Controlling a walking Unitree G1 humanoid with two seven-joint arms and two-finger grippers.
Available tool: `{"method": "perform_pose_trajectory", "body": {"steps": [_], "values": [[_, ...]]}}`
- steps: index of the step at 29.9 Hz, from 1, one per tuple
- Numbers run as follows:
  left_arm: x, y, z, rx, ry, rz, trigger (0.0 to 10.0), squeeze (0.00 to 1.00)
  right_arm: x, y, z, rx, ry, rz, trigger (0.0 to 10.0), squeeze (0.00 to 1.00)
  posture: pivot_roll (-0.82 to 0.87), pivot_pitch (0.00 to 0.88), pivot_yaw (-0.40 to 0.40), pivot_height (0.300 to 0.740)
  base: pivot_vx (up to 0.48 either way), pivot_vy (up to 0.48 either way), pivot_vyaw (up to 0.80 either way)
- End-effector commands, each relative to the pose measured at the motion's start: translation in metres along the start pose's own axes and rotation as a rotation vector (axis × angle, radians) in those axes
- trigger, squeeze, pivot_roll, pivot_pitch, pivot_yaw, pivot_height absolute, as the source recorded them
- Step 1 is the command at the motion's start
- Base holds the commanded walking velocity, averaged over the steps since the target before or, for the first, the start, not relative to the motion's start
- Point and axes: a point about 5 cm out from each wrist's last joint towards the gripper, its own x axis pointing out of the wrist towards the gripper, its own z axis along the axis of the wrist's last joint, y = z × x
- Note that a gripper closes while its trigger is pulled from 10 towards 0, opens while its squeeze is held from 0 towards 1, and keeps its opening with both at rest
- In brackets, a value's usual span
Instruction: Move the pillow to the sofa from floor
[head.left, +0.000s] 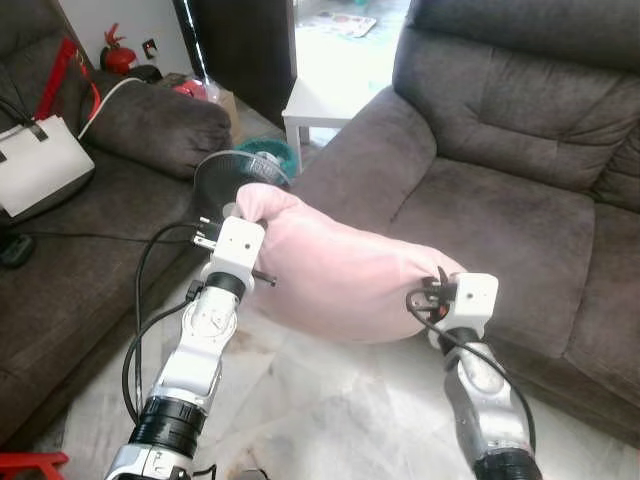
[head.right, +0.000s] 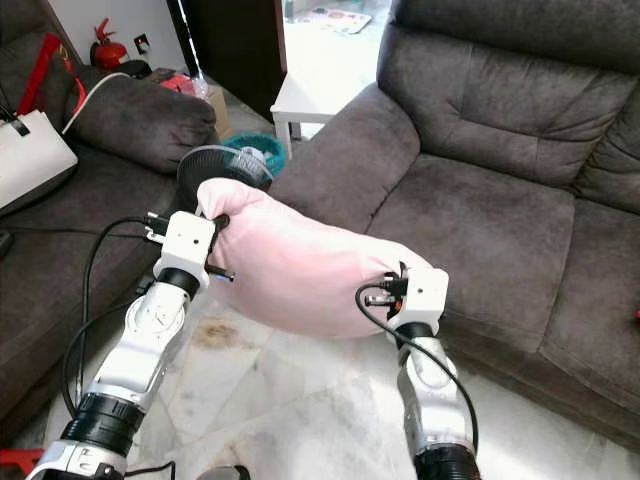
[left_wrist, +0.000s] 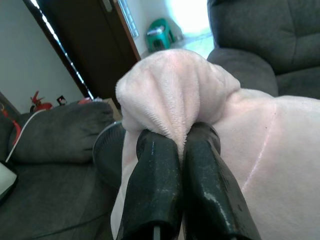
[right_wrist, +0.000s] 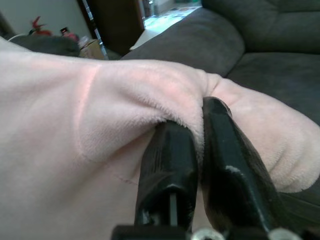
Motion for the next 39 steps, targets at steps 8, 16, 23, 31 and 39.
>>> {"method": "perform_pose_trajectory", "body": {"steps": [8, 16, 23, 31, 39], "values": [[-0.001, -0.007, 0.017, 0.039, -0.123, 0.011, 10.0, 0.00, -0.016, 0.004, 0.028, 0.058, -0.187, -0.052, 10.0, 0.00, 0.08, 0.000, 0.030, 0.740, 0.000, 0.000, 0.00], [-0.006, -0.006, 0.016, 0.042, -0.131, 0.034, 10.0, 0.00, -0.015, 0.009, 0.035, 0.002, -0.201, -0.015, 10.0, 0.00, 0.08, 0.000, 0.016, 0.740, 0.000, 0.000, 0.00], [-0.009, -0.004, 0.012, 0.049, -0.129, 0.046, 10.0, 0.00, -0.006, 0.012, 0.046, -0.002, -0.227, 0.011, 10.0, 0.00, 0.07, 0.000, 0.015, 0.740, 0.000, 0.000, 0.00], [-0.006, -0.006, 0.013, 0.041, -0.130, 0.050, 10.0, 0.00, -0.003, 0.011, 0.047, -0.006, -0.232, 0.007, 10.0, 0.00, 0.06, 0.000, 0.025, 0.740, 0.000, 0.000, 0.00], [-0.001, -0.001, 0.016, 0.030, -0.132, 0.060, 10.0, 0.00, -0.001, 0.011, 0.045, -0.022, -0.206, 0.009, 10.0, 0.00, 0.08, 0.000, 0.016, 0.740, 0.000, 0.000, 0.00]]}}
